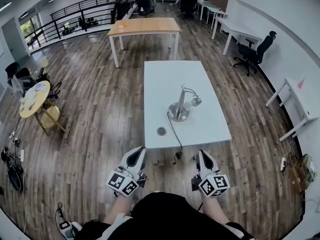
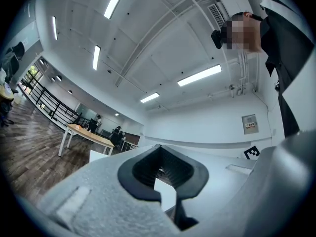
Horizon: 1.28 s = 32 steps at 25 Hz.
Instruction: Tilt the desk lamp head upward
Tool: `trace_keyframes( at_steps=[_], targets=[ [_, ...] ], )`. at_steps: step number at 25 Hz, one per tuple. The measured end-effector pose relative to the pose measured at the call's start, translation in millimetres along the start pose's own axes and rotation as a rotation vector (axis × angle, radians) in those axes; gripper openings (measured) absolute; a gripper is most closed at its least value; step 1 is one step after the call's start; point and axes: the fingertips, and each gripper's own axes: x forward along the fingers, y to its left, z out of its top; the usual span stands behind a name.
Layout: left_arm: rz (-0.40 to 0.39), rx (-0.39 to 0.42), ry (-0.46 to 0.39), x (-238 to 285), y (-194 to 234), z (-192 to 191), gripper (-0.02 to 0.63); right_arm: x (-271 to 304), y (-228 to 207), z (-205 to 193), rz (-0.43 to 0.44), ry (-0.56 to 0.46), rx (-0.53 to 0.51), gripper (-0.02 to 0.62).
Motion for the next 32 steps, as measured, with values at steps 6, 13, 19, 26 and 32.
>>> trace_keyframes(
  at_steps=[6,13,19,26,32],
  targets=[
    [0.027,-0.018,0.015,8.0,29.8,-7.3,-0.002,28.6,4.8,-10.0,0.028,0.038,-0.026,0.003],
    [0.051,-0.004,-0.008,42.1,39.8,-7.8,-0.002,66.5,-14.0,-3.2,0.082,0.039,-0.025,0.003],
    [0.108,0.015,-0.008,77.8,56.1,-11.4,-0.002,104.5,-49.6,19.0,0.106,0.036,-0.017,0.003],
    [0.111,0.056,0.029,133.3,67.2,-30.6,0.0,144.7,-91.1,35.3,0.153,0.014,0.031,0.003],
    [0.133,0.076,0.047,178.2,67.2,-47.1,0.0,167.7,-125.1,47.7,0.191,0.027,0.054,0.003]
  ],
)
